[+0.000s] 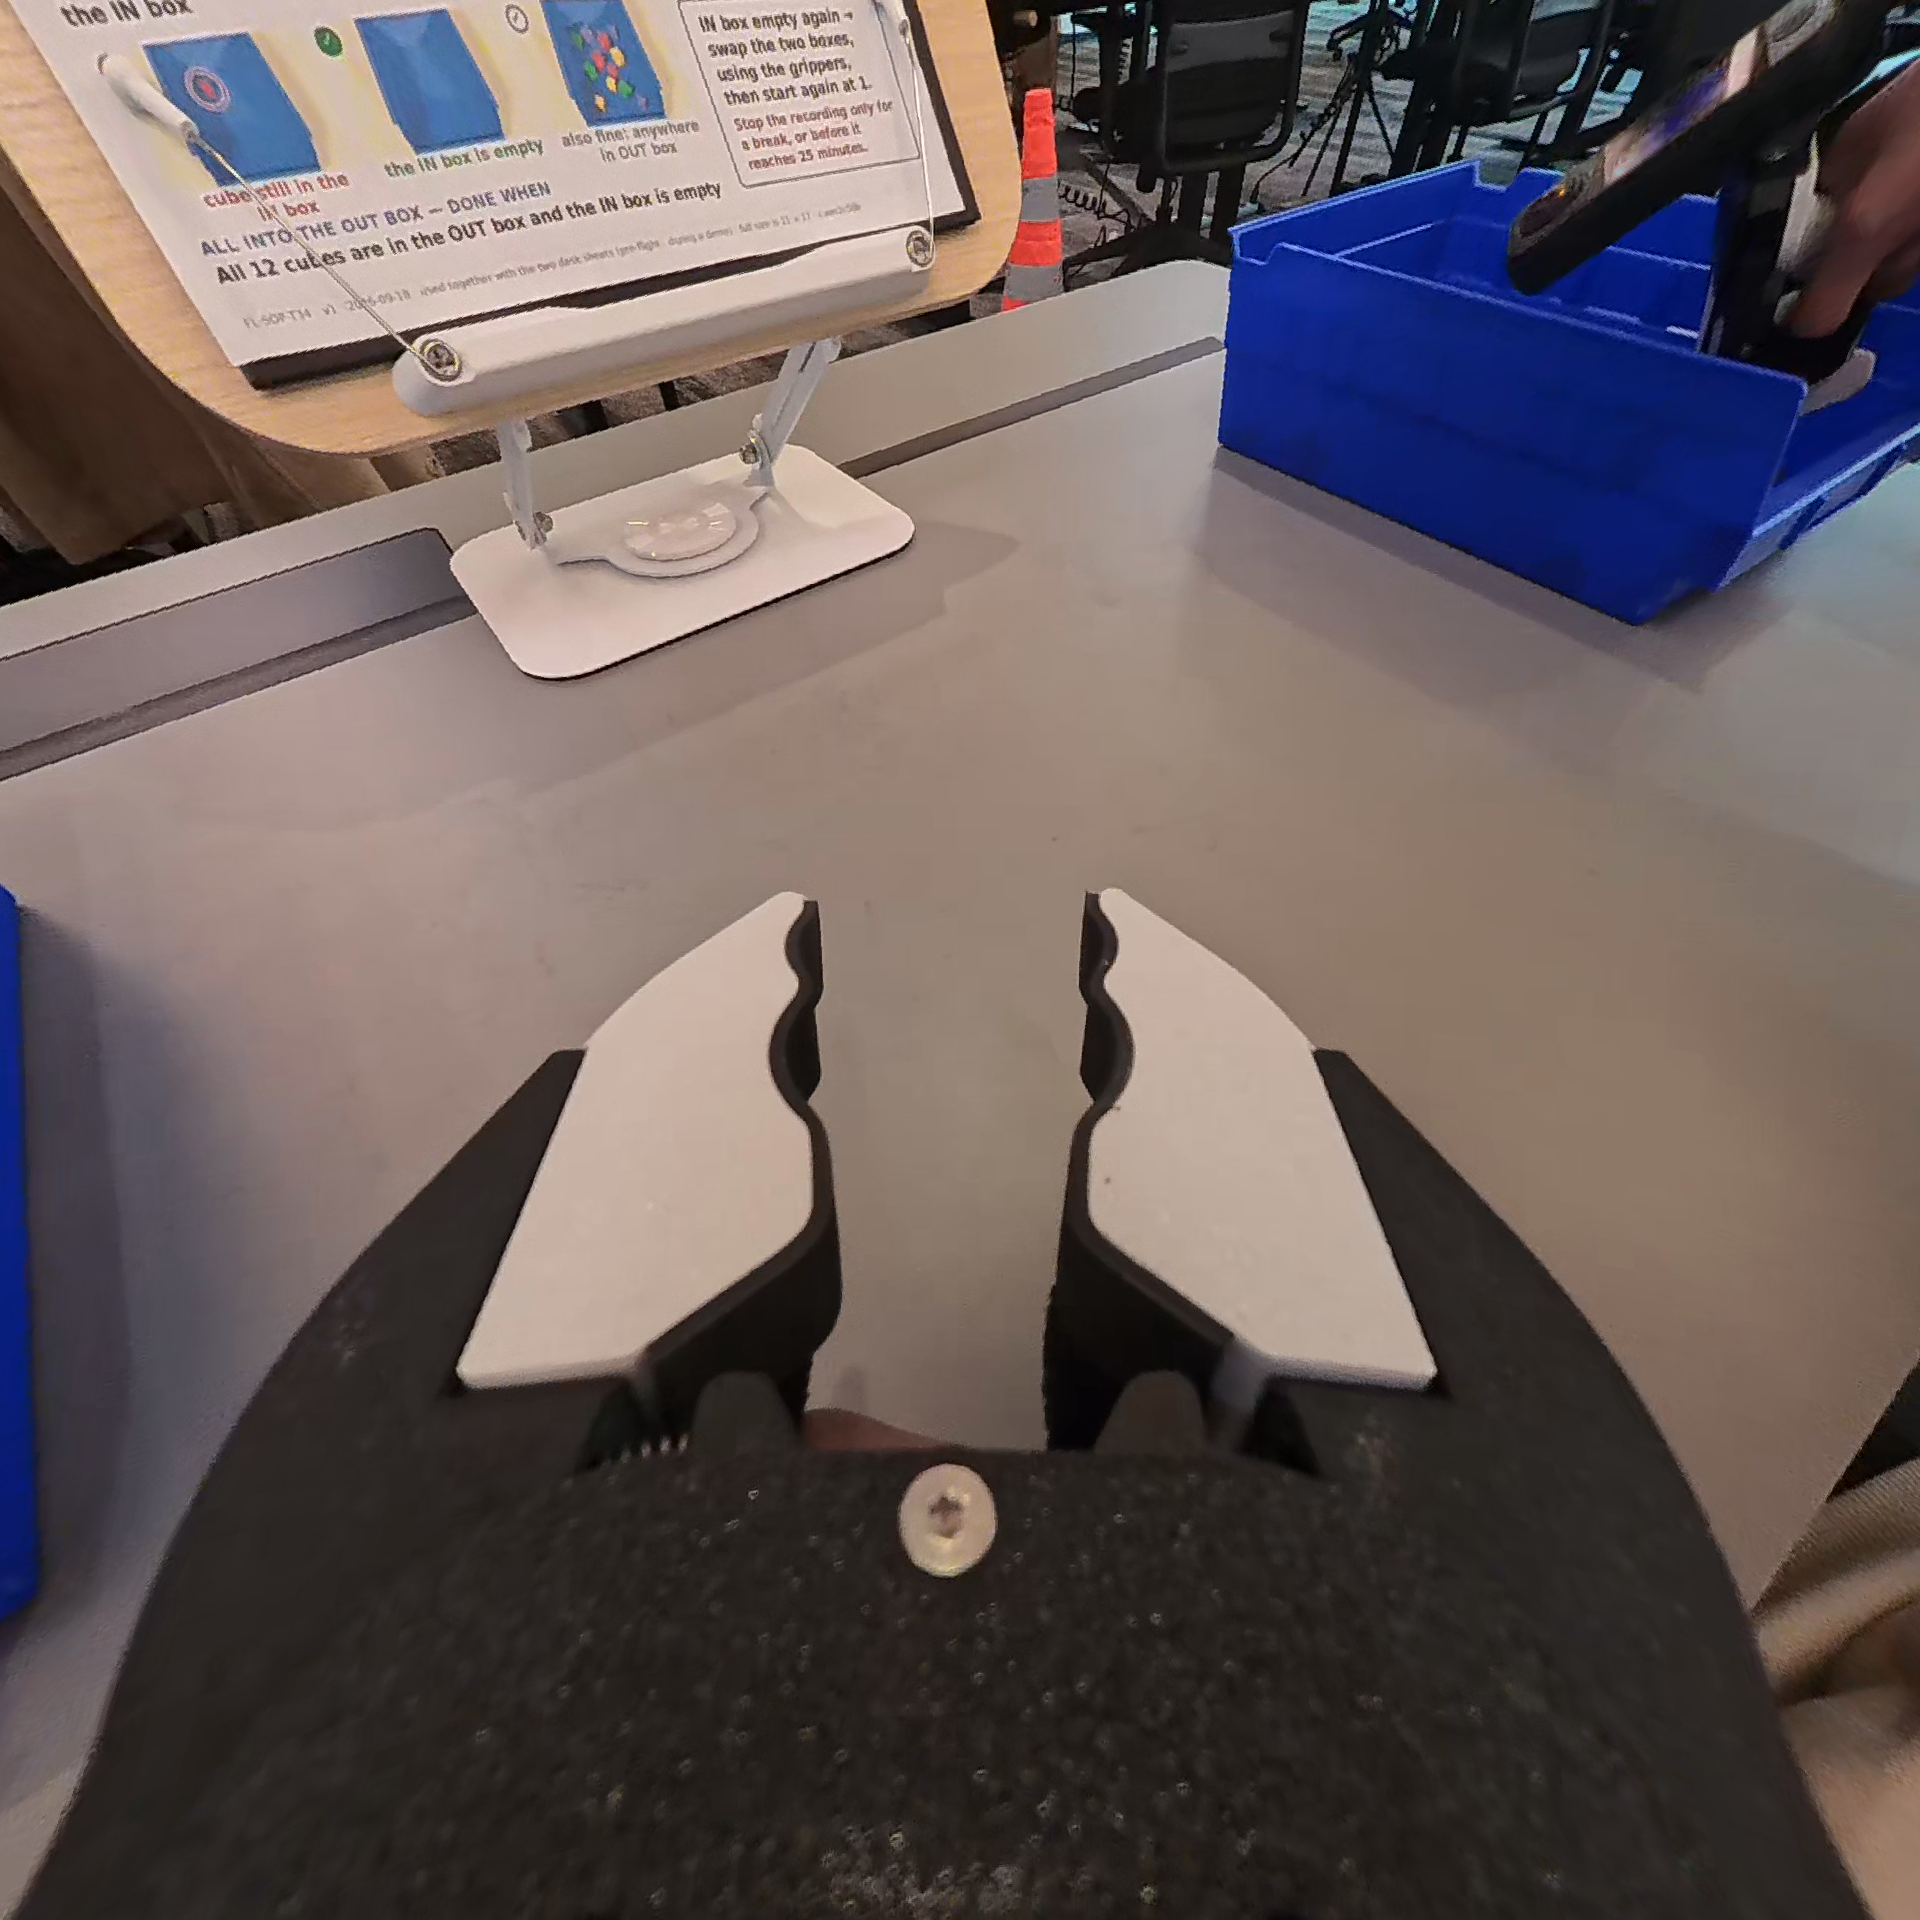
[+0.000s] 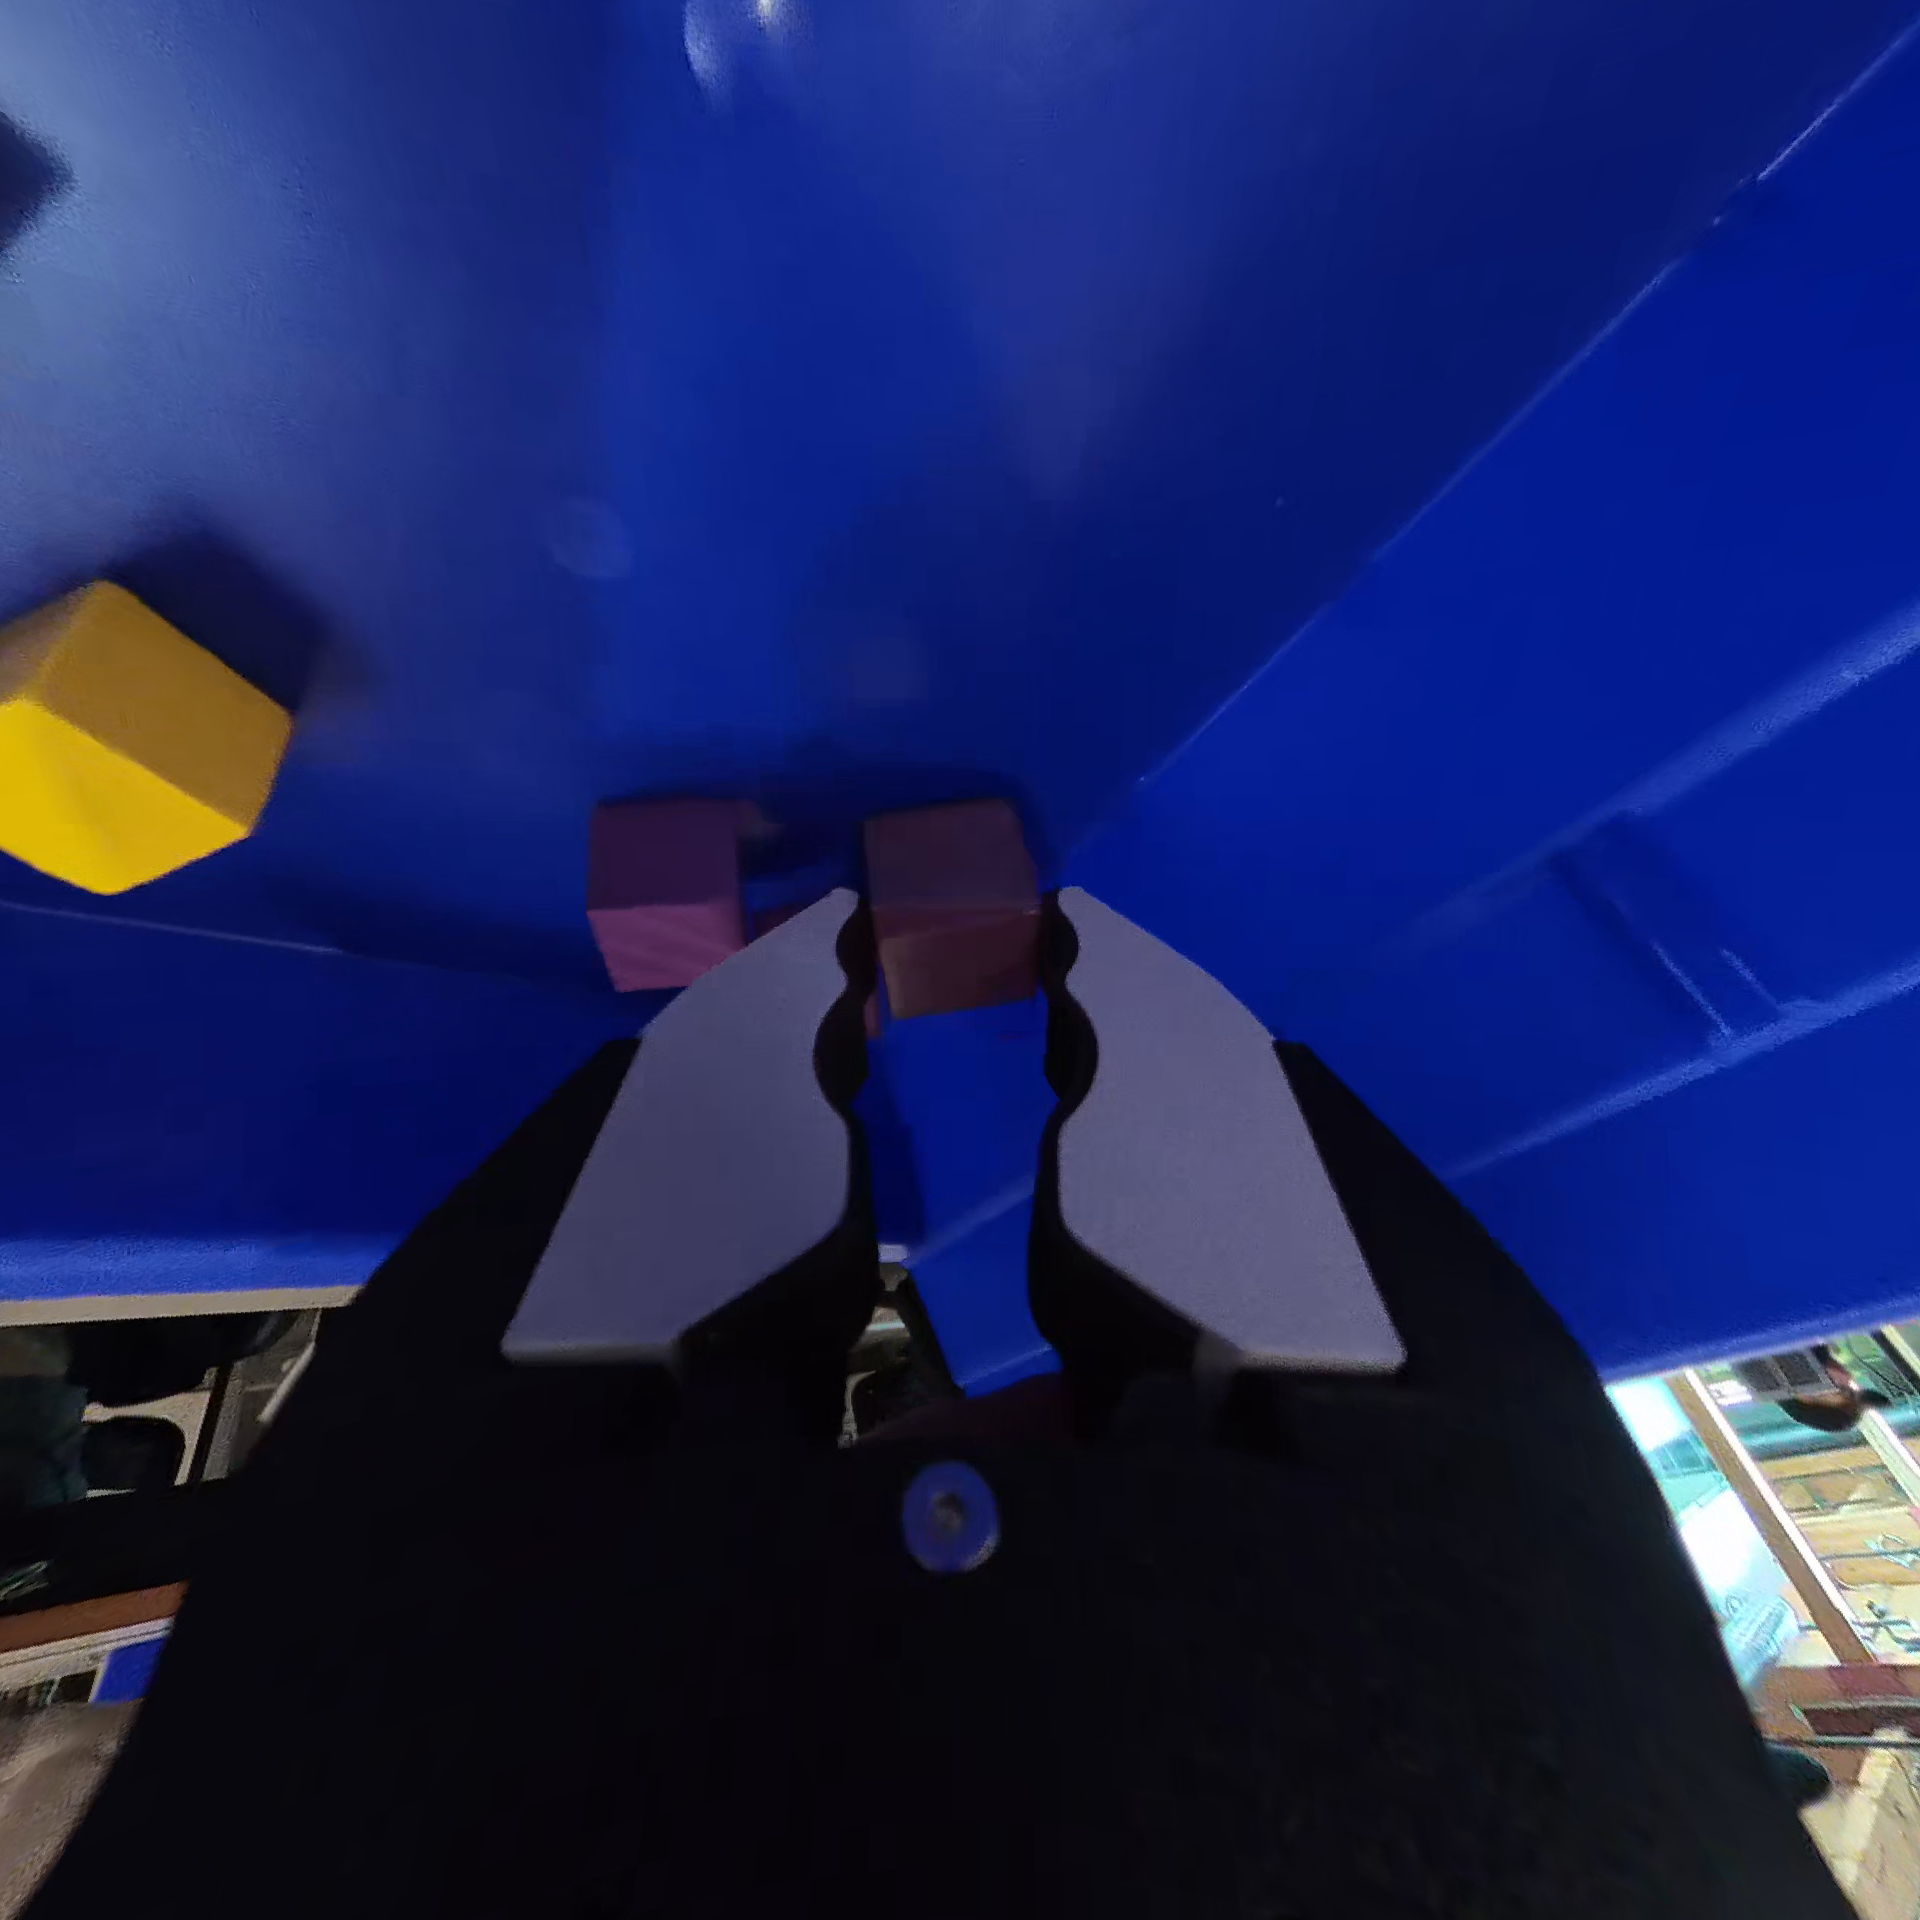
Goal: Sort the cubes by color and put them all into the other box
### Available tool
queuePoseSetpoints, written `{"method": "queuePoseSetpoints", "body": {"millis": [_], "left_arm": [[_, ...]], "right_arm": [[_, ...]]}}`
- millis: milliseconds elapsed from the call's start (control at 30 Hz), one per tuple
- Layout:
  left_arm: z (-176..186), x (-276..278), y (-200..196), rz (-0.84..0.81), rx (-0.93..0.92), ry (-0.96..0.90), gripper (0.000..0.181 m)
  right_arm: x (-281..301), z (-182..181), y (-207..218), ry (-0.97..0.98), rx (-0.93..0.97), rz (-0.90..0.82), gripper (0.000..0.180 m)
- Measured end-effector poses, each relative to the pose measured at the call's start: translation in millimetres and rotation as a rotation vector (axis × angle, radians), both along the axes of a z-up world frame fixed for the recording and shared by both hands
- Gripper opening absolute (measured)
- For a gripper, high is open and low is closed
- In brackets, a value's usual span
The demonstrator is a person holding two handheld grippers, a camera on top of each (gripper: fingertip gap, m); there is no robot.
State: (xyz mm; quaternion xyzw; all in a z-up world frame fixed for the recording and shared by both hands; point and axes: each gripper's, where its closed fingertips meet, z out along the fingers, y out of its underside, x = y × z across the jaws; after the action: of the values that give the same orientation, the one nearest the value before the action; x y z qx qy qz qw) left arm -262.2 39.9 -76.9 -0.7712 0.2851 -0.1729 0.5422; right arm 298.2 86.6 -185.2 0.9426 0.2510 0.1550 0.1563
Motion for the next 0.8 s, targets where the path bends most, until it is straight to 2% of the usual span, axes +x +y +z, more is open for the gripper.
{"method": "queuePoseSetpoints", "body": {"millis": [100, 200, 300, 367, 400, 467, 533, 600, 800], "left_arm": [[1, 1, -1, -0.002, -0.002, -0.003, 0.048], [-1, 0, -1, -0.005, -0.013, -0.013, 0.048], [-2, -1, -1, 0.000, -0.028, -0.018, 0.048], [-2, -2, 0, 0.005, -0.031, -0.019, 0.048], [-2, -2, 0, 0.007, -0.032, -0.019, 0.048], [-1, -1, -1, 0.010, -0.029, -0.014, 0.048], [0, 0, -2, 0.013, -0.024, -0.009, 0.048], [1, 2, -4, 0.011, -0.021, -0.007, 0.047], [2, 9, -7, 0.003, -0.012, 0.009, 0.048]], "right_arm": [[-1, 1, -1, 0.004, 0.015, 0.013, 0.037], [0, 31, 9, -0.027, 0.133, 0.051, 0.042], [-14, 85, 28, -0.016, 0.446, 0.082, 0.042], [-47, 104, 33, 0.147, 0.640, 0.087, 0.034], [-63, 102, 31, 0.244, 0.685, 0.072, 0.027], [-82, 81, 18, 0.346, 0.640, 0.061, 0.021], [-78, 54, 6, 0.308, 0.545, 0.093, 0.026], [-70, 33, -1, 0.282, 0.441, 0.083, 0.019], [-63, 7, -2, 0.285, 0.277, 0.051, 0.014]]}}
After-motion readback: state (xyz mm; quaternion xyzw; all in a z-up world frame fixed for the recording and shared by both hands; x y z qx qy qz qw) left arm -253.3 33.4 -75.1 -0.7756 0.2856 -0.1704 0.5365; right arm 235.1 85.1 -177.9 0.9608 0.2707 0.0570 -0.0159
